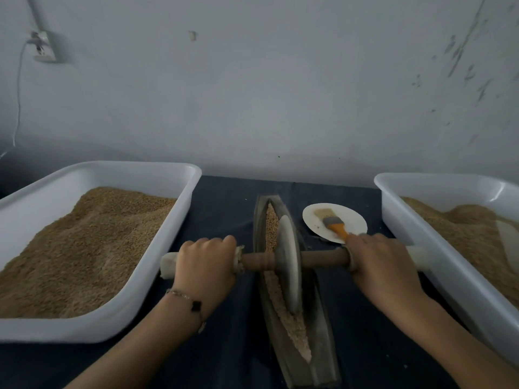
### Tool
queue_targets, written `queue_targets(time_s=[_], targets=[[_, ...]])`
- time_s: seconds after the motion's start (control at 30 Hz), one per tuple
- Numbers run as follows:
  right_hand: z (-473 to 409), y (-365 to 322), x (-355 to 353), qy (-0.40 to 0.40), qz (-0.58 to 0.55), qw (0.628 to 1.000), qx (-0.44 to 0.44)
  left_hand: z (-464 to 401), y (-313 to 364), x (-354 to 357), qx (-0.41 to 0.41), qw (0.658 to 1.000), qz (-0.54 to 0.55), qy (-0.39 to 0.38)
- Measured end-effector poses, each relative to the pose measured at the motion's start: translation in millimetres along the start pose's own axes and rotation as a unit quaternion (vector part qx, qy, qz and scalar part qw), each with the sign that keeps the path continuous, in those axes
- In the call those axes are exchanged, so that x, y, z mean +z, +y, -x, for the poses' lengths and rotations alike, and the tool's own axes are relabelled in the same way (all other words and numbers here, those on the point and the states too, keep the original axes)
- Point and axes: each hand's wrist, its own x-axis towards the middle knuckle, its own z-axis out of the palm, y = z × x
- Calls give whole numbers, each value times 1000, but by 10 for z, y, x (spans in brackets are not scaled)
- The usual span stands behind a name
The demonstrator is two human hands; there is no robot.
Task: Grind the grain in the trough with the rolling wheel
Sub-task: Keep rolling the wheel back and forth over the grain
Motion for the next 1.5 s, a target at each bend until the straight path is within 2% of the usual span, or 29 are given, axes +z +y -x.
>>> queue_targets(time_s=[0.17,0.3,0.4,0.53,0.7,0.93,1.17,1.3,1.4,1.5], targets=[[-663,-59,207,84,-11,996,4,-495,-92,167,-39,996,68,-44],[-1109,-57,294,96,-14,995,12,-832,-105,166,-69,996,63,-3],[-1194,-31,363,99,-22,995,16,-963,-113,170,-78,996,53,-2],[-1084,-59,384,105,-19,994,32,-899,-85,225,-77,996,31,19],[-685,-139,179,101,-18,995,15,-503,-99,239,-40,996,73,11],[316,-34,-155,167,-21,985,-45,385,-116,93,1,997,69,18],[304,-3,-113,157,-40,986,-51,488,-66,15,-3,995,75,58],[17,-53,88,130,-37,991,-11,159,-99,117,-22,999,37,31],[-277,-89,214,143,-41,989,1,-165,-130,231,-39,998,44,28],[-628,-100,250,115,-31,993,20,-460,-147,286,-55,997,55,31]])
